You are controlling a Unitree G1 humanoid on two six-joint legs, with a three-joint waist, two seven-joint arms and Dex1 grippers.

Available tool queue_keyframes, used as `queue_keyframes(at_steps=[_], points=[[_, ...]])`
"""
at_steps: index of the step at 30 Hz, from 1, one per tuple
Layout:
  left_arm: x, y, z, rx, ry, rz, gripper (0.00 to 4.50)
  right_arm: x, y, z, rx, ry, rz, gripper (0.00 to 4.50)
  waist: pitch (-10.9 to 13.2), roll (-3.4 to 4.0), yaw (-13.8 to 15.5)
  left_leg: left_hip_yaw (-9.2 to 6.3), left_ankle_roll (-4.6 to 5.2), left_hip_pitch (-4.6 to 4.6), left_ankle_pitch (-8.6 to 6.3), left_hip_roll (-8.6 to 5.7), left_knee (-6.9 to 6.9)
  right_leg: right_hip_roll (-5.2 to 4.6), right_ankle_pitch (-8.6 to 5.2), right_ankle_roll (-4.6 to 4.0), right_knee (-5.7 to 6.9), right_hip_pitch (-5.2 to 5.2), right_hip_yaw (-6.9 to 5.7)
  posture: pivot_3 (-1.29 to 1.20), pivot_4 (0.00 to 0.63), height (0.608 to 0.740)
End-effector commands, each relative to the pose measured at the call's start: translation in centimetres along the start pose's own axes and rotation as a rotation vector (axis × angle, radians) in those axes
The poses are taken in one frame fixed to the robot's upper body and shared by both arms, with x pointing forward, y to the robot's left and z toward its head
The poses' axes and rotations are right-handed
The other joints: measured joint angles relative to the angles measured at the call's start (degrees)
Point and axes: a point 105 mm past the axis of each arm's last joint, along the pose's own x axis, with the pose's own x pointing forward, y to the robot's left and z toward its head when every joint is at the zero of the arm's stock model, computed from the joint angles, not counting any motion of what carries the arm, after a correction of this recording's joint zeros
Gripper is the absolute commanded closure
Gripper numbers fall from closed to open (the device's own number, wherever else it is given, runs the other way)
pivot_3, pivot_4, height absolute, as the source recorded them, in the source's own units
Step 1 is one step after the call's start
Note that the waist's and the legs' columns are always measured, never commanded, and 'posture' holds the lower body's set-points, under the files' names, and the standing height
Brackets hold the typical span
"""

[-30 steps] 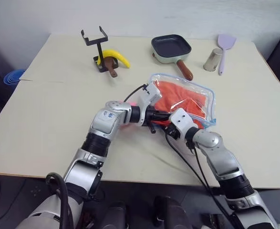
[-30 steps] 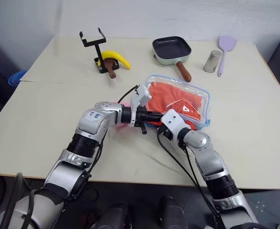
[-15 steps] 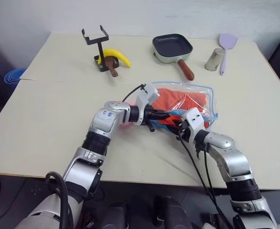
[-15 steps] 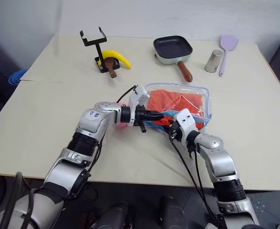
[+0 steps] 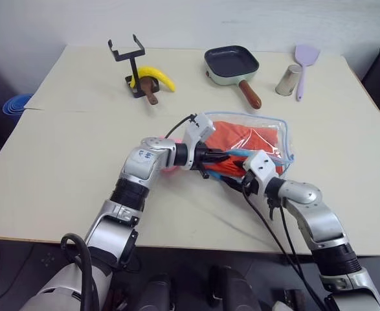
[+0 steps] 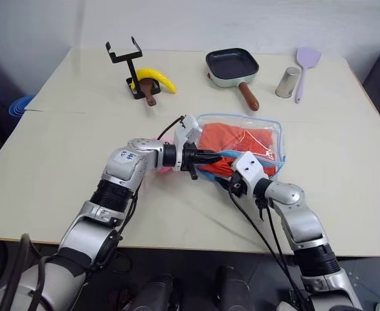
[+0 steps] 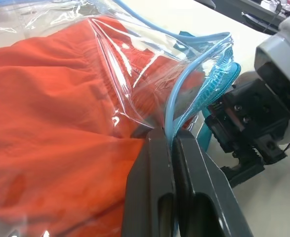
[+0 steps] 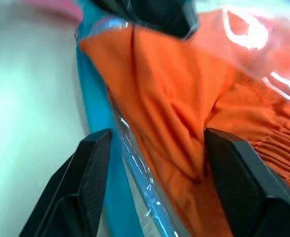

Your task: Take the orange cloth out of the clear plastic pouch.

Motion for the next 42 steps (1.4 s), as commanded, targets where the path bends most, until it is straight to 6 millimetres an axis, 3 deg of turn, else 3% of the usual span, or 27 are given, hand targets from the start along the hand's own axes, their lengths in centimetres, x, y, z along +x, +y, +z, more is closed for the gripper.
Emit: queue_keyframes(at_steps=[1, 7, 10, 17, 22, 24, 26, 28, 31, 36, 38, 42], points=[[0.0, -0.6, 1.1, 0.027, -0.049, -0.022, 4.50, 0.6, -0.8, 0.7, -0.076, -0.014, -0.049, 1.41, 0.00, 0.00, -0.01, 0.00, 0.00, 0.00, 0.00, 0.00, 0.00, 0.00, 0.00, 0.00, 0.00, 0.00, 0.00, 0.00, 0.150, 0.740], [0.1, -0.7, 1.2, 0.028, -0.053, -0.028, 4.50, 1.7, -1.1, 1.0, 0.005, -0.039, -0.109, 1.41, 0.00, 0.00, -0.12, 0.00, -0.01, 0.00, 0.01, 0.02, 0.00, -0.01, 0.00, 0.00, 0.01, -0.01, 0.00, 0.00, 0.150, 0.740], [0.1, -0.7, 1.2, 0.027, -0.054, -0.028, 4.50, 1.9, -0.8, 0.8, 0.028, -0.033, -0.097, 2.02, 0.00, 0.00, -0.12, 0.01, -0.01, -0.01, 0.01, 0.01, 0.00, 0.00, 0.00, 0.00, 0.01, -0.01, 0.00, 0.00, 0.150, 0.740], [0.1, -0.5, 1.3, 0.027, -0.058, -0.022, 4.50, 1.9, -0.8, 1.0, -0.028, -0.033, -0.084, 4.36, 0.00, 0.00, -0.12, 0.01, -0.01, -0.01, 0.01, 0.01, 0.00, -0.01, 0.00, 0.00, 0.00, -0.01, 0.01, 0.00, 0.150, 0.740], [-0.1, -0.3, 1.4, 0.019, -0.063, -0.011, 4.50, 1.0, -1.4, 2.5, -0.108, -0.100, -0.060, 4.44, 0.00, 0.00, -0.10, 0.01, -0.01, -0.01, 0.00, 0.00, 0.00, -0.01, 0.00, 0.00, -0.01, -0.01, 0.00, 0.00, 0.150, 0.740], [-0.1, -0.2, 1.5, -0.008, -0.072, -0.007, 4.50, 0.2, -0.6, 3.9, -0.108, -0.183, 0.030, 4.44, 0.00, 0.00, -0.09, 0.01, -0.01, -0.01, 0.01, 0.00, 0.00, 0.00, 0.00, 0.00, 0.00, -0.01, 0.00, 0.00, 0.150, 0.740], [-0.3, 0.1, 1.7, -0.069, -0.093, 0.004, 4.50, -2.1, 1.9, 5.4, -0.114, -0.281, 0.263, 4.44, 0.00, 0.00, 0.10, 0.00, -0.01, -0.01, 0.00, 0.00, 0.00, 0.00, 0.00, 0.00, 0.00, -0.01, 0.00, 0.00, 0.150, 0.740], [-0.4, 0.4, 1.9, -0.121, -0.110, 0.015, 4.50, -4.2, 3.1, 5.8, -0.126, -0.308, 0.407, 4.44, 0.01, 0.00, 0.30, -0.07, 0.00, -0.04, 0.00, -0.02, -0.01, 0.05, 0.00, 0.00, -0.04, -0.01, -0.06, 0.00, 0.150, 0.740], [-0.7, 1.0, 2.1, -0.203, -0.130, 0.050, 4.50, -6.4, 3.4, 5.9, -0.144, -0.281, 0.484, 4.44, 0.01, 0.00, 0.51, -0.05, 0.01, -0.05, -0.01, -0.02, 0.01, 0.02, 0.01, 0.02, -0.07, 0.02, -0.06, 0.00, 0.150, 0.740], [-1.4, 1.8, 1.6, -0.248, -0.127, 0.111, 4.50, -11.6, 4.4, 6.4, 0.045, -0.228, 0.573, 4.44, 0.01, -0.02, 1.30, -0.09, 0.01, -0.04, 0.00, 0.02, -0.03, -0.05, 0.01, 0.02, -0.07, 0.02, -0.08, 0.00, 0.150, 0.740], [-1.6, 1.8, 1.3, -0.247, -0.123, 0.121, 4.50, -13.0, 3.6, 6.7, 0.109, -0.220, 0.522, 4.44, 0.02, -0.04, 1.42, -0.07, 0.00, -0.04, -0.01, 0.01, -0.02, -0.07, 0.01, 0.02, -0.07, 0.02, -0.07, 0.00, 0.150, 0.740], [-2.3, 1.2, 0.8, -0.179, -0.097, 0.105, 4.50, -17.0, -1.6, 7.6, 0.171, -0.216, 0.273, 4.44, 0.03, -0.04, 1.44, -0.08, 0.01, -0.02, -0.01, -0.02, -0.01, -0.16, 0.01, 0.02, -0.07, 0.07, -0.07, 0.00, 0.150, 0.740]])
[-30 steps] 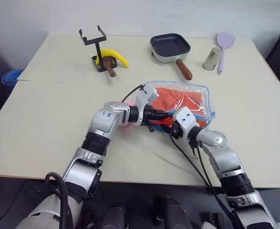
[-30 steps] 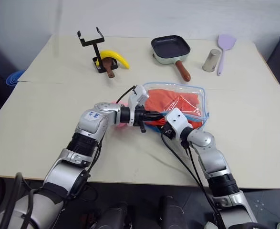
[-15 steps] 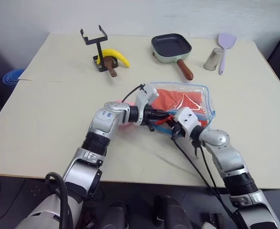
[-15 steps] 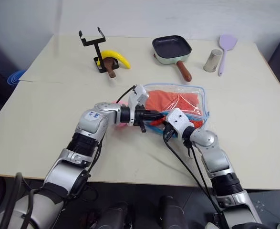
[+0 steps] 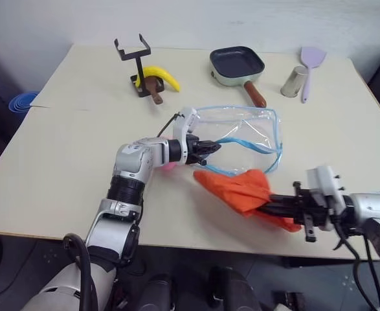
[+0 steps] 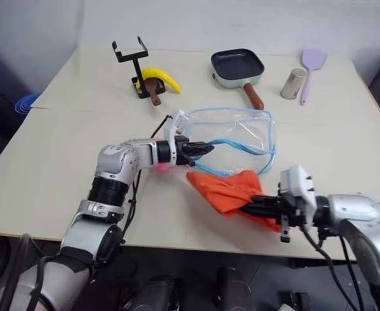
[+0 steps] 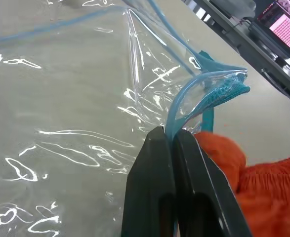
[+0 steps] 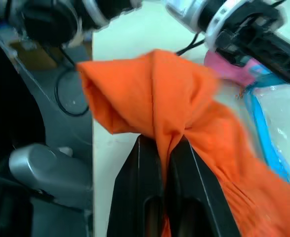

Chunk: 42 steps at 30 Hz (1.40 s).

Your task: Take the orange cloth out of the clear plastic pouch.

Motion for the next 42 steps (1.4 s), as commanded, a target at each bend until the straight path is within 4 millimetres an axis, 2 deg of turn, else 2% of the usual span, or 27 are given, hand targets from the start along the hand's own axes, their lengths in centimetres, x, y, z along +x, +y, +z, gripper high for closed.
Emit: queue_keyframes(at_steps=[1, 3, 5, 8, 11, 13, 16, 19, 21, 23, 24, 27, 29, 33, 35, 37, 39, 42], points=[[-1.0, -0.9, 0.6, 0.091, -0.008, -0.034, 4.50, -5.0, -2.5, 3.8, -0.077, -0.045, -0.216, 4.44, 0.00, 0.00, -0.15, 0.02, 0.00, 0.01, 0.00, 0.00, 0.00, 0.00, 0.00, 0.00, 0.00, 0.00, 0.02, 0.00, 0.150, 0.740], [-1.4, -1.1, 0.2, 0.114, 0.015, -0.057, 4.50, -8.4, -4.4, 5.1, -0.159, 0.023, -0.343, 4.44, 0.00, 0.00, -0.07, 0.02, 0.00, 0.03, 0.00, 0.01, 0.00, 0.02, 0.00, 0.00, 0.02, 0.00, 0.01, 0.00, 0.150, 0.740], [-1.6, -1.2, -0.1, 0.126, 0.028, -0.069, 4.50, -10.4, -5.6, 6.1, -0.229, 0.073, -0.425, 4.44, 0.00, 0.01, -0.07, 0.09, 0.00, 0.05, 0.00, 0.00, -0.02, 0.03, 0.00, 0.00, 0.01, 0.01, 0.05, 0.00, 0.150, 0.740], [-1.8, -1.0, -0.4, 0.152, 0.039, -0.063, 4.50, -14.4, -8.6, 9.8, -0.452, 0.114, -0.610, 4.44, 0.00, 0.01, -0.23, 0.18, 0.01, 0.06, 0.00, 0.00, -0.03, 0.05, 0.00, 0.00, 0.01, -0.02, 0.13, 0.00, 0.150, 0.740], [-1.8, -1.2, -0.4, 0.162, 0.038, -0.070, 4.50, -16.4, -10.7, 9.8, -0.657, 0.271, -0.698, 4.44, 0.02, 0.06, -0.27, 0.29, 0.02, 0.12, 0.01, 0.02, -0.12, 0.06, 0.00, 0.00, 0.01, -0.04, 0.17, 0.00, 0.150, 0.740], [-1.8, -1.3, -0.3, 0.164, 0.026, -0.073, 4.50, -16.7, -12.1, 8.4, -0.751, 0.310, -0.731, 4.44, 0.01, 0.04, -0.32, 0.29, -0.02, 0.12, 0.00, 0.09, -0.12, 0.16, -0.01, -0.01, -0.03, -0.03, 0.16, 0.00, 0.150, 0.740], [-1.7, -1.1, -0.4, 0.188, 0.024, -0.062, 4.50, -15.7, -12.9, 3.0, -0.743, 0.404, -0.646, 4.44, 0.01, -0.01, -0.39, 0.33, -0.02, 0.14, 0.00, 0.07, -0.08, 0.13, -0.01, -0.01, -0.03, 0.00, 0.16, 0.00, 0.150, 0.740], [-1.8, -1.1, -0.8, 0.203, 0.035, -0.065, 4.50, -14.5, -12.5, -2.5, -0.617, 0.407, -0.555, 4.44, 0.01, 0.01, -0.33, 0.33, -0.02, 0.13, 0.00, 0.07, -0.08, 0.14, -0.01, -0.01, 0.01, -0.01, 0.15, 0.00, 0.150, 0.740], [-1.8, -1.2, -1.0, 0.212, 0.043, -0.069, 4.50, -14.1, -11.9, -4.8, -0.538, 0.393, -0.516, 4.44, 0.03, 0.12, -0.27, 0.33, -0.02, 0.13, 0.00, 0.06, -0.07, 0.15, -0.01, -0.01, 0.02, -0.02, 0.14, 0.00, 0.150, 0.740], [-2.1, -1.2, -1.0, 0.238, 0.032, -0.073, 4.50, -13.9, -11.3, -6.7, -0.493, 0.374, -0.503, 3.95, 0.02, 0.17, -0.30, 0.33, -0.01, 0.11, 0.01, 0.02, -0.07, 0.15, -0.01, 0.00, 0.03, -0.04, 0.15, 0.00, 0.150, 0.740], [-2.2, -1.2, -0.7, 0.253, 0.011, -0.067, 4.27, -14.0, -11.0, -7.4, -0.455, 0.366, -0.507, 3.79, 0.02, 0.17, -0.33, 0.32, 0.00, 0.11, 0.01, 0.03, -0.07, 0.13, -0.01, -0.01, 0.02, -0.04, 0.15, 0.00, 0.150, 0.740], [-3.0, -1.3, -0.4, 0.301, 0.008, -0.080, 3.53, -14.1, -10.4, -7.2, -0.435, 0.323, -0.508, 2.83, 0.02, 0.18, -0.32, 0.29, -0.01, 0.12, 0.01, 0.05, -0.06, 0.09, -0.01, -0.01, 0.03, -0.03, 0.16, 0.00, 0.150, 0.740], [-4.4, -2.2, -0.6, 0.349, 0.029, -0.142, 2.88, -13.3, -9.5, -6.2, -0.410, 0.259, -0.475, 2.10, 0.02, 0.19, -0.45, 0.28, -0.01, 0.14, 0.01, 0.06, -0.06, 0.09, -0.01, -0.01, 0.03, -0.02, 0.16, 0.00, 0.150, 0.740], [-9.1, -5.0, 0.3, 0.474, -0.007, -0.298, 1.73, -9.0, -5.4, -3.8, -0.238, 0.062, -0.345, 0.80, 0.02, 0.21, -0.84, 0.22, -0.14, 0.16, -0.03, 0.24, -0.07, 0.20, -0.02, -0.04, 0.03, -0.02, 0.17, 0.00, 0.150, 0.740], [-12.1, -5.3, -0.7, 0.513, 0.021, -0.324, 1.72, -6.2, -2.9, -3.6, -0.147, 0.010, -0.247, 0.09, -0.01, 0.27, -1.03, 0.17, -0.22, 0.18, -0.05, 0.32, -0.05, 0.23, -0.06, -0.13, 0.07, -0.01, 0.15, 0.00, 0.150, 0.740], [-15.0, -3.9, -3.0, 0.503, 0.060, -0.262, 1.72, -3.4, -0.7, -4.2, -0.073, -0.026, -0.155, 0.04, -0.05, 0.32, -1.38, 0.16, -0.29, 0.29, -0.09, 0.35, -0.05, 0.24, -0.11, -0.23, 0.03, 0.07, 0.16, 0.00, 0.150, 0.740], [-17.4, -2.3, -5.1, 0.547, 0.062, -0.163, 1.72, -1.4, 0.8, -5.4, -0.069, -0.015, -0.067, 0.04, -0.06, 0.34, -1.50, 0.16, -0.33, 0.49, -0.11, 0.37, -0.06, 0.23, -0.15, -0.29, -0.08, 0.21, 0.18, 0.00, 0.150, 0.740], [-19.9, -1.3, -7.4, 0.534, 0.087, -0.064, 1.72, -0.2, 1.3, -7.2, -0.153, 0.050, 0.005, 0.04, -0.04, 0.30, -1.02, 0.14, -0.27, 0.71, -0.19, 0.35, -0.08, 0.14, -0.17, -0.32, -0.19, 0.49, 0.17, 0.00, 0.150, 0.740]])
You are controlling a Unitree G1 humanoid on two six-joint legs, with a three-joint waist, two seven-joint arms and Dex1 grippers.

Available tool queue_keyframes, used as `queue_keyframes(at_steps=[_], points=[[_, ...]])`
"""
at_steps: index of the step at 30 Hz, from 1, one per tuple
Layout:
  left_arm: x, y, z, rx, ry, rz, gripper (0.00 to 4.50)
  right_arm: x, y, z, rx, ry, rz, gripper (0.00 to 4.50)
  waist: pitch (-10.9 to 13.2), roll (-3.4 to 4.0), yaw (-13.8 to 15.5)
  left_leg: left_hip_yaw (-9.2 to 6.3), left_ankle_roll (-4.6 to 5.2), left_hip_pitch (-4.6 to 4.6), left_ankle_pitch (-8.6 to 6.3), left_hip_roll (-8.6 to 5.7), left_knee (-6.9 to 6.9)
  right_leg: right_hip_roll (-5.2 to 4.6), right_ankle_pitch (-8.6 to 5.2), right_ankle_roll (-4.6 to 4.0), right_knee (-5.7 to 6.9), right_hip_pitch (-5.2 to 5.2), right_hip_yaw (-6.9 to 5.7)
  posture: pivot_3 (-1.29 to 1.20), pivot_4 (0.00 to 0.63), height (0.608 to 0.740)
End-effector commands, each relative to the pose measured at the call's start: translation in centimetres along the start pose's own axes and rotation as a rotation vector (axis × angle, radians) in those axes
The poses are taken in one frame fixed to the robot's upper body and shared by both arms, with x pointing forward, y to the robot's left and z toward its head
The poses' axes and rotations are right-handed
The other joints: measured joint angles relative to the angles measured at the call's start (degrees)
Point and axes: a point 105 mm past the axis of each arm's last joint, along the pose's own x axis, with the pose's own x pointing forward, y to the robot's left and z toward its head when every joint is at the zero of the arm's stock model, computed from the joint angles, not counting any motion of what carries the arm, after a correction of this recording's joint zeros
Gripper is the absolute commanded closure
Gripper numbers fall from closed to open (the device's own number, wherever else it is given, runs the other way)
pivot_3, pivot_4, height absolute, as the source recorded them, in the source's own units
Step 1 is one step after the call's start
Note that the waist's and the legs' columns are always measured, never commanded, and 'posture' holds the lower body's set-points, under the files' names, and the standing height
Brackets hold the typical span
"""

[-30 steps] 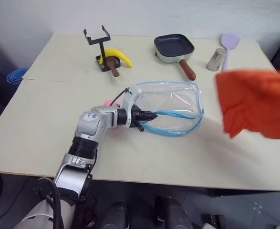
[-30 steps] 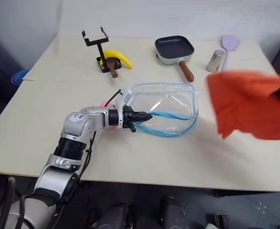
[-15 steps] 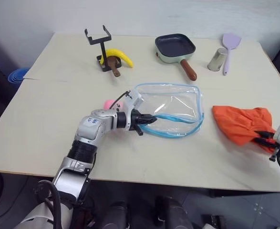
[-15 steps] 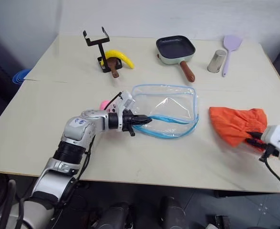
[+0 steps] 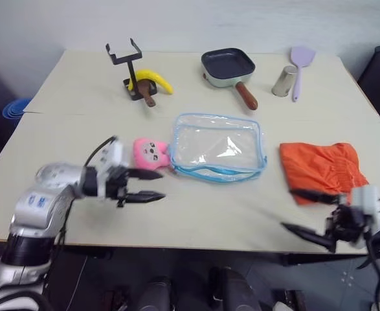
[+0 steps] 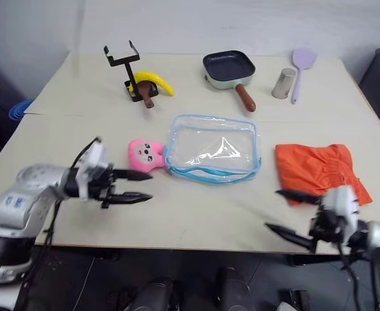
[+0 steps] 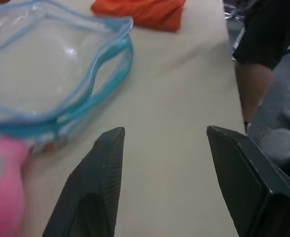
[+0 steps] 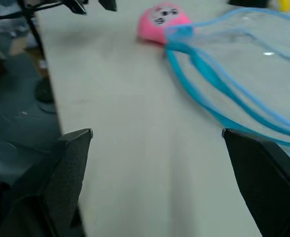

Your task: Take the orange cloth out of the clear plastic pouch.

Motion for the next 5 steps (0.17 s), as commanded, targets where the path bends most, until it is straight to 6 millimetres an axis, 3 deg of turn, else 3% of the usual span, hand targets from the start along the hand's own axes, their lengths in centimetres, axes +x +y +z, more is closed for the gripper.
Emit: queue_keyframes(at_steps=[1, 5], points=[[-2.7, 0.0, -1.0, 0.073, 0.059, 0.111, 1.72, 1.0, 0.1, -0.9, -0.150, 0.052, 0.051, 0.04, -0.01, -0.07, 0.49, -0.02, 0.04, -0.02, -0.02, -0.01, 0.00, -0.04, 0.00, 0.00, -0.03, 0.00, 0.00, 0.00, 0.150, 0.740], [-4.1, -0.2, -2.8, 0.116, 0.125, 0.183, 1.72, 0.6, -1.1, -2.4, -0.212, 0.106, 0.069, 0.04, -0.02, -0.08, 1.13, -0.05, 0.13, -0.01, -0.10, -0.09, 0.00, -0.15, 0.00, 0.00, -0.07, 0.01, -0.02, 0.00, 0.150, 0.740]])
